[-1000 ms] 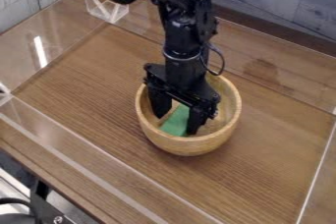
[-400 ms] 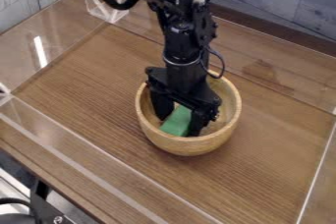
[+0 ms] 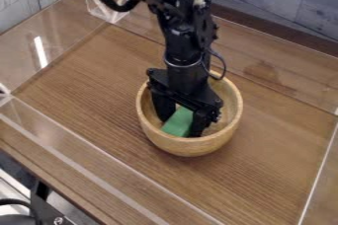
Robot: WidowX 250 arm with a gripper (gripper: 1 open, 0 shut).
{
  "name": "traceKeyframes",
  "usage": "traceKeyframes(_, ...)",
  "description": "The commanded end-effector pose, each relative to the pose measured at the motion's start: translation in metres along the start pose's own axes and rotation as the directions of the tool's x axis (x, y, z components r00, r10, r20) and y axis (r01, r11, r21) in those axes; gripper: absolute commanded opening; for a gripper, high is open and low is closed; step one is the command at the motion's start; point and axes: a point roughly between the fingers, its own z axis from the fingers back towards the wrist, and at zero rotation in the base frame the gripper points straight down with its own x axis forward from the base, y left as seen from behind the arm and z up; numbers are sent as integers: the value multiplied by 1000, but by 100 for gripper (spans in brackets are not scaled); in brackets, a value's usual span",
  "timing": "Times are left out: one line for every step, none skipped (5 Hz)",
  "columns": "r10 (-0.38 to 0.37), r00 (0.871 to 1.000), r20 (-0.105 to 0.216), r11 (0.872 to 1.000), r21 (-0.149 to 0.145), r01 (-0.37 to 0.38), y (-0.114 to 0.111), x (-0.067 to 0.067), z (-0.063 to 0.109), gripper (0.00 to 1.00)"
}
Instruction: Move green stick from inside the wooden bowl to the table next to it
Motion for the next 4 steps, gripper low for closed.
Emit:
traceKeyframes(-14,998,61,1000,-1,14,-1,8,13,100)
traceKeyframes(-10,997,72,1000,-3,10,0,8,15,100)
traceKeyframes(-7,997,82,1000,-3,7,0,9,16,100)
traceKeyframes(-4,996,91,1000,-1,4,1,10,16,100)
